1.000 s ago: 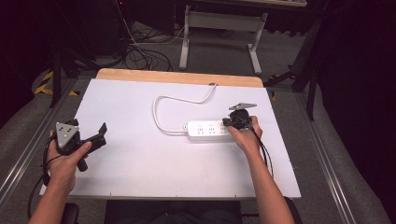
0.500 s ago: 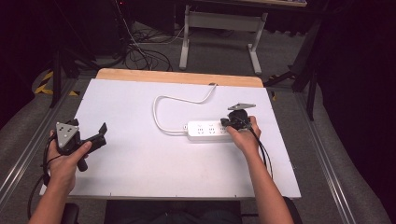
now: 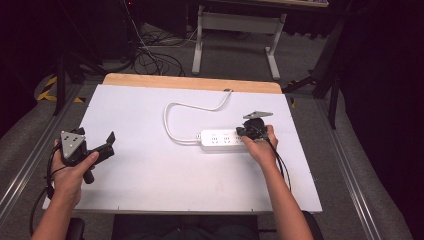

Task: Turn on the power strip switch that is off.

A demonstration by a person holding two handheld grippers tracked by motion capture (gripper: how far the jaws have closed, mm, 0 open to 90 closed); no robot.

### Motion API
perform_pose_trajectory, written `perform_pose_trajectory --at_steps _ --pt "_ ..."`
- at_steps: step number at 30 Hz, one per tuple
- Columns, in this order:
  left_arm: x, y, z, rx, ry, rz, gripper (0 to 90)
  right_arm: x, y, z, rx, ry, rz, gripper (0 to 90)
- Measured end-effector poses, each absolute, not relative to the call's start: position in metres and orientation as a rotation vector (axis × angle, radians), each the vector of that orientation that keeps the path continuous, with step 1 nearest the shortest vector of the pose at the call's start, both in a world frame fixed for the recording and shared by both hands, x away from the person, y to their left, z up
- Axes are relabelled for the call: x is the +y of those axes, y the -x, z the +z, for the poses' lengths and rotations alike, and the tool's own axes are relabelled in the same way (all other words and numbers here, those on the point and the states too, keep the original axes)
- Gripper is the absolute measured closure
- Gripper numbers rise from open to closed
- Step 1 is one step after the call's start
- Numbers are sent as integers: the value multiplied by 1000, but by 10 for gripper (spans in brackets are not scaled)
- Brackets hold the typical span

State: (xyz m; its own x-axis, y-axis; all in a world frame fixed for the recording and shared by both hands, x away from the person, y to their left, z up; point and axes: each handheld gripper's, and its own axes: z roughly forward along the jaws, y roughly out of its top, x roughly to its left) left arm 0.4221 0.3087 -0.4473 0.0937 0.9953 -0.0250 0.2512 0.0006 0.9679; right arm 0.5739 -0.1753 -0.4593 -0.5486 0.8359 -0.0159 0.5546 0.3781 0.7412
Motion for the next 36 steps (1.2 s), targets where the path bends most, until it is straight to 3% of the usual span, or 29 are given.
perform_pose_trajectory --at_steps 36 --pt "311 -422 -448 1331 -1407 978 66 -162 -570 -457 2245 -1168 871 900"
